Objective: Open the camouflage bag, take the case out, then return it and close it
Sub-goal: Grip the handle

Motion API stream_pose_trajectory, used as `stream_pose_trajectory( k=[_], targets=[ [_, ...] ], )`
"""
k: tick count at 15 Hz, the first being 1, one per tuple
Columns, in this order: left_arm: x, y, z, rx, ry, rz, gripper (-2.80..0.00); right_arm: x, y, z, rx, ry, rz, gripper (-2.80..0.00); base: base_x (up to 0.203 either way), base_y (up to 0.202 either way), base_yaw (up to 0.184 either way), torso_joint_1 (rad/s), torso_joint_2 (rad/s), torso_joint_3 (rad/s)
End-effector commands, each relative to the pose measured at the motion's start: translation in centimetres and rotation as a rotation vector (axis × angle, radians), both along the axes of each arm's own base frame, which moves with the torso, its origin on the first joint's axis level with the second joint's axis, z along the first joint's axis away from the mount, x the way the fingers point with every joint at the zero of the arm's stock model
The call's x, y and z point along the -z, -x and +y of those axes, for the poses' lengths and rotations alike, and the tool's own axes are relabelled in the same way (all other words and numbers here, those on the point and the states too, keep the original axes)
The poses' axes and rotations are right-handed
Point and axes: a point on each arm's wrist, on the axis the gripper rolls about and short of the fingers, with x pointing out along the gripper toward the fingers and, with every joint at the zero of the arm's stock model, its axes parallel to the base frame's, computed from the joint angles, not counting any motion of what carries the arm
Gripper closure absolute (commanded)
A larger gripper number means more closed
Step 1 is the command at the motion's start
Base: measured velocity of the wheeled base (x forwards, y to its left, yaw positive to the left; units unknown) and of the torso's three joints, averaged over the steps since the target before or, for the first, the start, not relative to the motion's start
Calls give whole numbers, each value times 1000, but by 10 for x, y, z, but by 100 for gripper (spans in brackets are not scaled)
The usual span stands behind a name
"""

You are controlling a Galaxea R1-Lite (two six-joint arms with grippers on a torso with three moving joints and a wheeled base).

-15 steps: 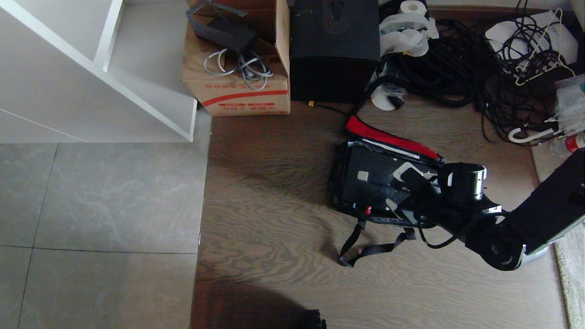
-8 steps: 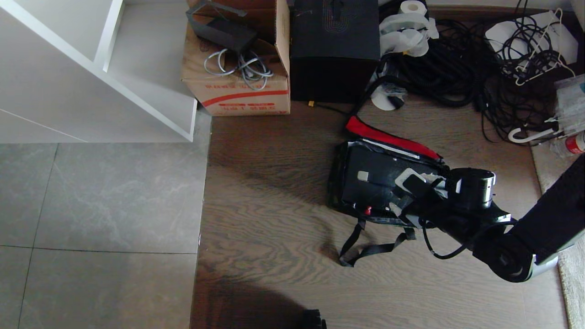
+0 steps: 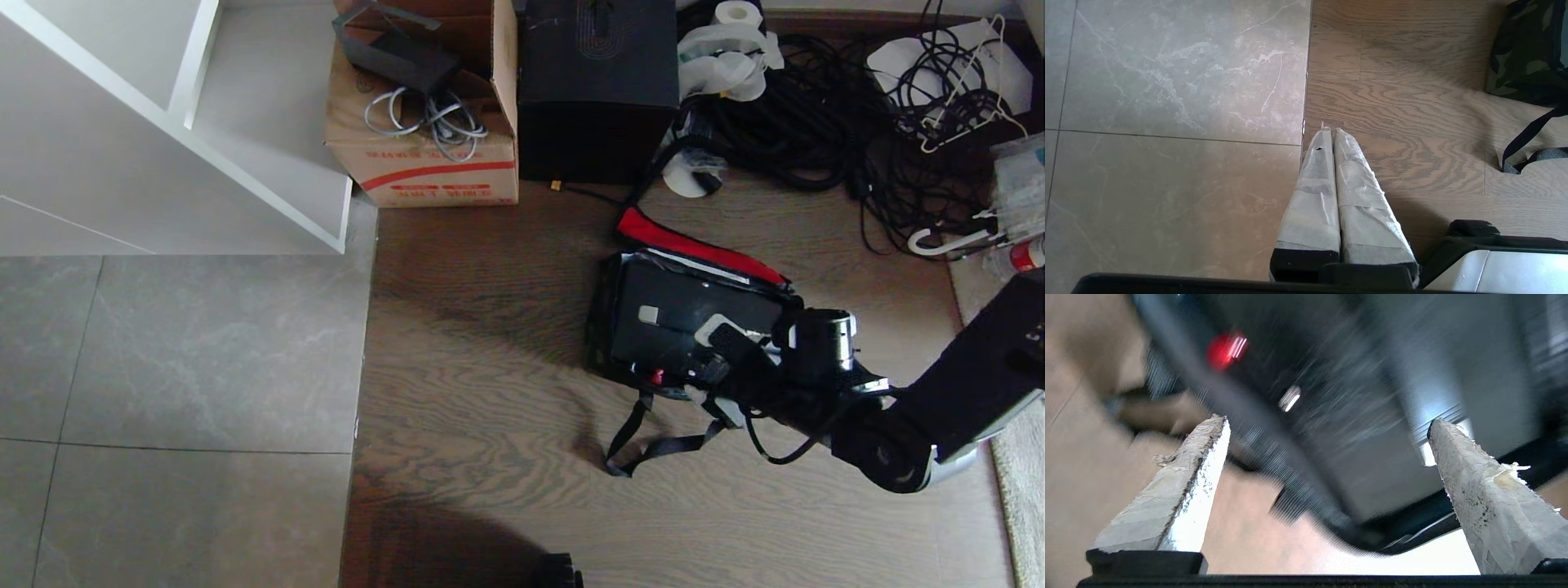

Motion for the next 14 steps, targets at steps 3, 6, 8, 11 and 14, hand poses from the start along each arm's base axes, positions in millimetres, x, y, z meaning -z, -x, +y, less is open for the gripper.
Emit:
stream_pose_trajectory(
  k=[3, 6, 8, 11, 14],
  targets=[
    [0, 0, 0, 0, 0, 1, 0, -14, -9, 1, 47, 18, -141, -280, 0, 0, 0, 0, 0, 0],
    [0, 0, 0, 0, 0, 1, 0, -18, -9, 1, 2, 160, -160, -280, 0, 0, 0, 0, 0, 0],
    [0, 0, 0, 0, 0, 1, 0, -6, -15, 1, 29, 216, -133, -280, 0, 0, 0, 0, 0, 0],
    [0, 0, 0, 0, 0, 1, 0, 9, -22, 1, 74, 258, -105, -280, 0, 0, 0, 0, 0, 0],
    [0, 0, 0, 0, 0, 1, 0, 4, -35, 1, 199, 344, -173, -280, 0, 0, 0, 0, 0, 0]
  ],
)
